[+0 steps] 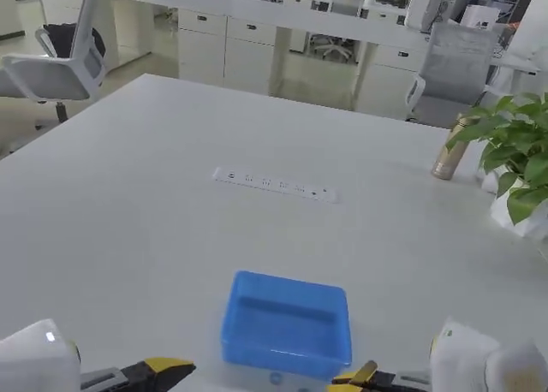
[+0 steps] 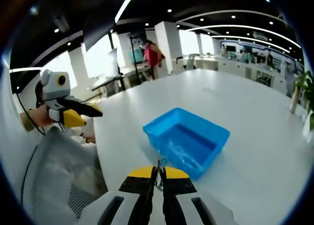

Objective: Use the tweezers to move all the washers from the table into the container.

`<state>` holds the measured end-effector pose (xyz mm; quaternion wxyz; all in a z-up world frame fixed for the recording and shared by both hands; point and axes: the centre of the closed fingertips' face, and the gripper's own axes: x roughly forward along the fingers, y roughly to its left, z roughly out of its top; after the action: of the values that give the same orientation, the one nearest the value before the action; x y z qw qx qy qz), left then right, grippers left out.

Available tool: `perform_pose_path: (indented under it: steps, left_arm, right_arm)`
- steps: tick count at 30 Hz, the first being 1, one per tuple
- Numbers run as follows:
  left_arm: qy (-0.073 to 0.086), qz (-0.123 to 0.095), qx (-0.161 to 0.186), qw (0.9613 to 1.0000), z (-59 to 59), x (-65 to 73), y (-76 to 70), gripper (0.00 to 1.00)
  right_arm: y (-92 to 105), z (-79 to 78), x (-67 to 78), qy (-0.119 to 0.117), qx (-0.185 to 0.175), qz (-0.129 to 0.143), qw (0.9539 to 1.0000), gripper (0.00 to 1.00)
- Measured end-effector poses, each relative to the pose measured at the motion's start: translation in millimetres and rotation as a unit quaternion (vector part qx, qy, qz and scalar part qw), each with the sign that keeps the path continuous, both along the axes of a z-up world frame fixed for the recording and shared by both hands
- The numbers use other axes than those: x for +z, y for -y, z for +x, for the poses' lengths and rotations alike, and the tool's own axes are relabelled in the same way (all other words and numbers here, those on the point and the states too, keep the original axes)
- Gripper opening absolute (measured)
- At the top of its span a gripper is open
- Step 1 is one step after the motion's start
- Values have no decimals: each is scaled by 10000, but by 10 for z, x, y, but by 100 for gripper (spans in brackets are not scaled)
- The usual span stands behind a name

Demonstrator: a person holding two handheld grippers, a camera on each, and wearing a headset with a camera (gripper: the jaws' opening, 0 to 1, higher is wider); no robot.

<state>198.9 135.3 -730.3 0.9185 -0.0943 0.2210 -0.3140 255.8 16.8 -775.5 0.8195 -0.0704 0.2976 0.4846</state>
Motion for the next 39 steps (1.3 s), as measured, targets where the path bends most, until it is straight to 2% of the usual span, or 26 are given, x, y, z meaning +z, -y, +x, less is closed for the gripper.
perform_pose_path:
  steps: [6, 11, 18, 22, 26, 28, 30, 34, 37, 39]
  left_arm:
    - [44, -57, 1, 10000, -7, 37, 1, 29]
    - [47, -28, -219, 9997, -60, 55, -36, 29]
    - [106, 110, -706, 9974, -108, 71, -149, 29]
    - [311, 86, -895, 9955, -76, 80, -237, 29]
    - [243, 179, -1033, 9942, -59, 45, -297, 29]
    - [323, 237, -1094, 9932, -44, 64, -327, 29]
    - [330, 144, -1105, 9932, 11, 60, -347, 29]
    - [338, -28, -980, 9946, 154, 76, -348, 29]
    - [394, -233, -972, 9942, 237, 124, -287, 28]
    - [387, -245, -987, 9941, 267, 106, -248, 28]
  right_arm:
    - [-3, 92, 266, 126, -123, 81, 9998, 2]
    - [-31, 225, 465, 271, -441, 209, 9984, 2]
    - [-38, 495, 531, 487, -1012, 247, 9934, 2]
    - [2, 616, 534, 608, -1327, 227, 9890, 2]
    - [32, 734, 559, 570, -1640, 408, 9840, 2]
    - [33, 813, 547, 528, -1729, 487, 9823, 2]
    - [36, 879, 498, 489, -1759, 428, 9823, 2]
    - [54, 974, 366, 247, -1866, 348, 9815, 2]
    - [29, 1017, 284, 101, -1869, 399, 9815, 2]
    - [21, 1058, 215, 4, -1871, 375, 9816, 2]
